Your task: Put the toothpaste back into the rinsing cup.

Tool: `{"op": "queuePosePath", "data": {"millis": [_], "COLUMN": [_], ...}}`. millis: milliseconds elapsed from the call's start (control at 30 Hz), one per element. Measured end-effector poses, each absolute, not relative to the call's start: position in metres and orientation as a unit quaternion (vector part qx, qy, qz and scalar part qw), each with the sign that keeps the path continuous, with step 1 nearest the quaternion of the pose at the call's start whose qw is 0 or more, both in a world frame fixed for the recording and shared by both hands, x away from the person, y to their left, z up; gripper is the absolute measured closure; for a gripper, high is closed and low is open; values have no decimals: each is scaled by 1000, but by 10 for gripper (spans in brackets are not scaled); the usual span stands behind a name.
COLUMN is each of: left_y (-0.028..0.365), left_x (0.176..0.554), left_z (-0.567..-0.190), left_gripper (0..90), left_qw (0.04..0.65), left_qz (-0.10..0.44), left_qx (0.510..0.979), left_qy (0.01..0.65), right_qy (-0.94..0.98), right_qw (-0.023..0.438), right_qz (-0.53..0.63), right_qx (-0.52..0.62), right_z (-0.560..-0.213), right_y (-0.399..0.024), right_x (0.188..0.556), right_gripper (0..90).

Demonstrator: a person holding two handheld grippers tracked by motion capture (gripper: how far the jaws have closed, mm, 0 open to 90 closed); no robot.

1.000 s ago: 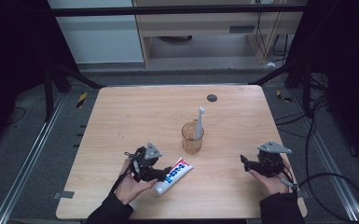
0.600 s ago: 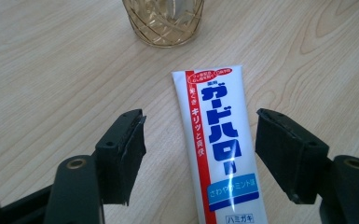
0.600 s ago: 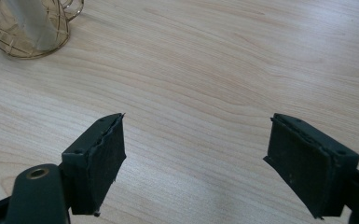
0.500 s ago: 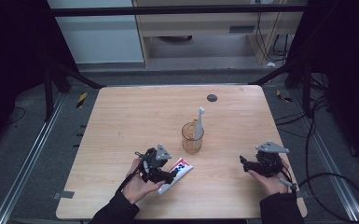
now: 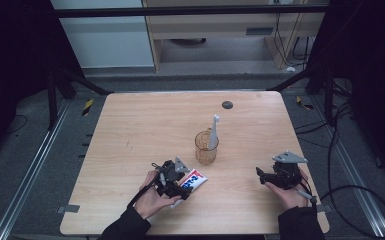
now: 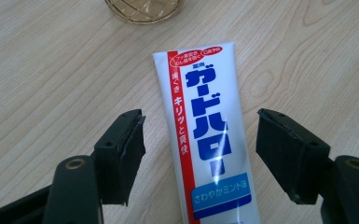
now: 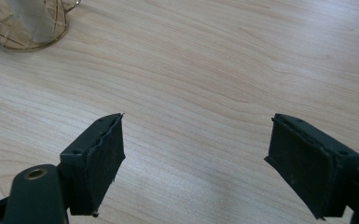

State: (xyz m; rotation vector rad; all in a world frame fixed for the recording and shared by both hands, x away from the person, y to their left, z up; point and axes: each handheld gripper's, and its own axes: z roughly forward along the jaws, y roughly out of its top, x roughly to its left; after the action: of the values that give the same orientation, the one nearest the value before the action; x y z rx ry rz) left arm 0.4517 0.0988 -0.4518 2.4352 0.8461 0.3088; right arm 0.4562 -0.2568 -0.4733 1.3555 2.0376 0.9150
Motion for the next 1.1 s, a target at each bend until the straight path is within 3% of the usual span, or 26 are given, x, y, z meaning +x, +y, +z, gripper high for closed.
{"op": "queuePosePath", "data": {"millis": [1100], "left_y": [73], "left_x": [474], "left_z": [-467], "left_gripper": [354], "left_qw": [205], "left_qz": [84], "left_qx": [921], "left_qy": [321], "right_qy": [761], "right_qw": [252], "right_qz": [327], "right_qx": [501], "right_z": [-479], "right_y": [-254], "right_x": [460], "right_gripper": [185]}}
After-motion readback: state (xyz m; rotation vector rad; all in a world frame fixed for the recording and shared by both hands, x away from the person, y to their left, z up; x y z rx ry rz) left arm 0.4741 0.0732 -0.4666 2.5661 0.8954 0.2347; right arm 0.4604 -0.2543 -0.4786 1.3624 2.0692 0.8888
